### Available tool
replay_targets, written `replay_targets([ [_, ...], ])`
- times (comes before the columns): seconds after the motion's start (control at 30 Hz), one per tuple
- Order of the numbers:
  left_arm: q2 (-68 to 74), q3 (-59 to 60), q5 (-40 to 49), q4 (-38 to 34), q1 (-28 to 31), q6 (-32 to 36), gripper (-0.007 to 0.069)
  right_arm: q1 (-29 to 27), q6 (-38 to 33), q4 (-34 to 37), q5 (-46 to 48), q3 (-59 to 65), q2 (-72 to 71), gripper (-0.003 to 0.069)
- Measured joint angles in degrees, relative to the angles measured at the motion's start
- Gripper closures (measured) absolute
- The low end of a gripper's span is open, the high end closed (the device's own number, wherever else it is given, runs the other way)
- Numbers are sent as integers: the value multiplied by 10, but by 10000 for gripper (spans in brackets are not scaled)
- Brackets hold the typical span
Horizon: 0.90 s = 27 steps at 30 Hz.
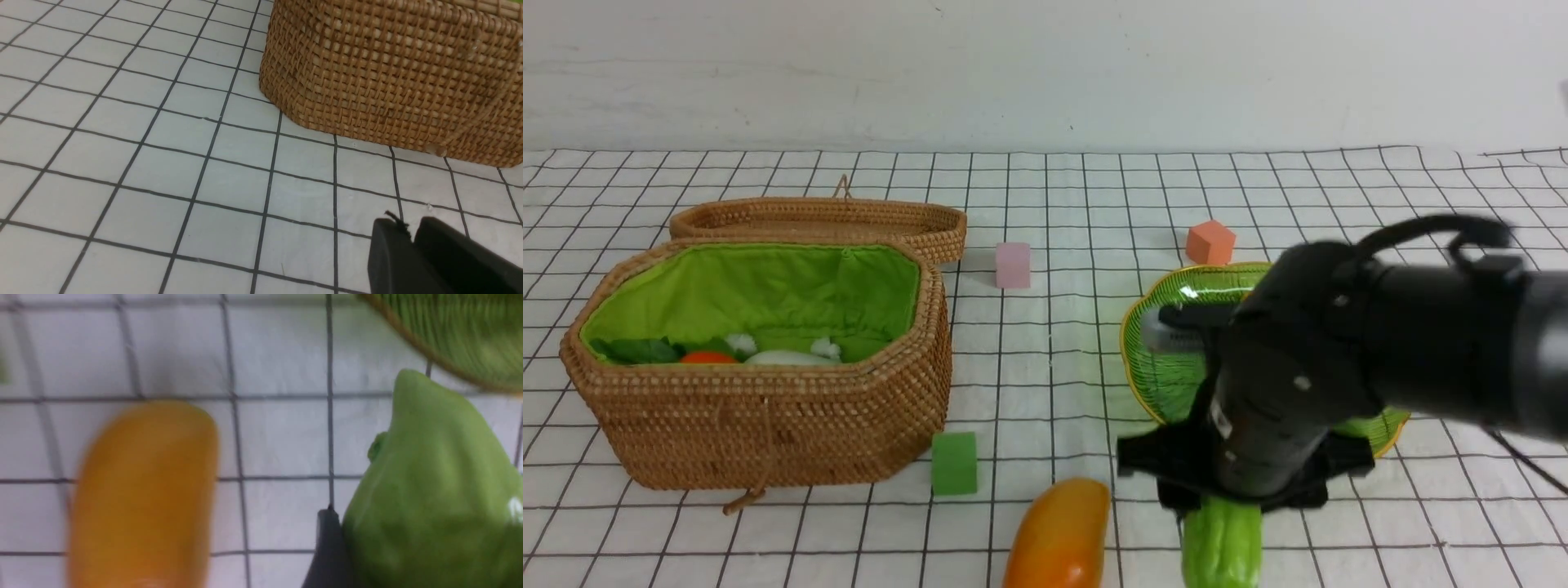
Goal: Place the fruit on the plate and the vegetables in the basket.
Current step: Take a chayote with your right arm and place it on the basket on the left.
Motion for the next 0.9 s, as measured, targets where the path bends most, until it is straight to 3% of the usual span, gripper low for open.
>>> replay_targets([
  [0.17, 0, 0, 0, 0, 0, 0, 539, 0, -55, -24, -62, -78, -67, 195],
  [0.27, 0, 0, 0, 0, 0, 0, 534, 0, -138, 0, -164, -135, -77, 195],
  [0.37, 0, 0, 0, 0, 0, 0, 531, 3, -266, 97, -305, -193, -40, 195],
  [0.4, 0, 0, 0, 0, 0, 0, 531, 3, -273, 103, -312, -196, -36, 195],
  [0.5, 0, 0, 0, 0, 0, 0, 528, 11, -383, 207, -415, -257, 62, 195],
  [0.63, 0, 0, 0, 0, 0, 0, 523, 28, -460, 263, -453, -344, 191, 195],
  [0.8, 0, 0, 0, 0, 0, 0, 522, 45, -485, 275, -446, -430, 308, 195],
  [0.9, 0, 0, 0, 0, 0, 0, 522, 50, -486, 274, -395, -492, 362, 195],
])
